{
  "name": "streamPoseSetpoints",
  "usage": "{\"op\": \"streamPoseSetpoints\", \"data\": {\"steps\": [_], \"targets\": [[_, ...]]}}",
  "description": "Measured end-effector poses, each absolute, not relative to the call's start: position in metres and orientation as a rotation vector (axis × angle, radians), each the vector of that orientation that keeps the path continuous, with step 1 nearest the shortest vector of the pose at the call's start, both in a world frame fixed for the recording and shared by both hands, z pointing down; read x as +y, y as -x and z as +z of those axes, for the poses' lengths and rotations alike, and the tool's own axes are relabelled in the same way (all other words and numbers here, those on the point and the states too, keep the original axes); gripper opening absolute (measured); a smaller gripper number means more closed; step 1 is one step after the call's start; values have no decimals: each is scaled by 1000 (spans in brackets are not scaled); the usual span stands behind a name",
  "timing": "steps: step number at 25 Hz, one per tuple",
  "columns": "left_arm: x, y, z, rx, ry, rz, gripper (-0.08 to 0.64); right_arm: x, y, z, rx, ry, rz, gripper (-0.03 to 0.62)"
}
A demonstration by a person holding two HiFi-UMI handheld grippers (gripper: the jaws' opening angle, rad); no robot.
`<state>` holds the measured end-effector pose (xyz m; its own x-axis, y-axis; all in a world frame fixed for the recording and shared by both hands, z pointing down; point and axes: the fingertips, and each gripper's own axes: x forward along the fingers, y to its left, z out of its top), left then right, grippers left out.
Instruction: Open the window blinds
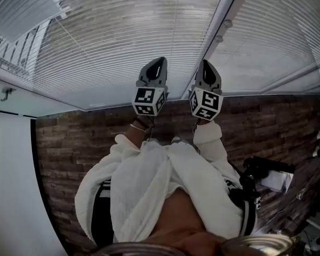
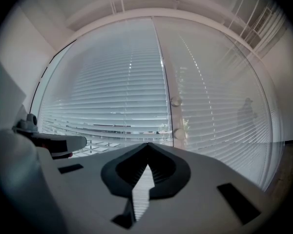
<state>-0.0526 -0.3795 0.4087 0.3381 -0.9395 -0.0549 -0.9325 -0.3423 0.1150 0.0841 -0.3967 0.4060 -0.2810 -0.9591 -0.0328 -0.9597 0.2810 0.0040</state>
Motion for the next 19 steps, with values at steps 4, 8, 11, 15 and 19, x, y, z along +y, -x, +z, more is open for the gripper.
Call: {"op": "streamPoseSetpoints", "data": {"steps": [4,8,11,15,19], "targets": [[-379,48,411,-1751,-2517,-172,-2,-396,-86,409,2501,1878,30,11],[-377,46,413,-1745,-2515,-170,-2,-394,-86,411,2509,1882,31,11],[-375,47,414,-1748,-2509,-164,-2,-393,-87,410,2509,1885,29,11],[-373,47,414,-1749,-2502,-167,-2,-391,-90,410,2509,1891,25,11],[-369,44,415,-1749,-2506,-162,-2,-389,-93,413,2512,1895,22,11]]}}
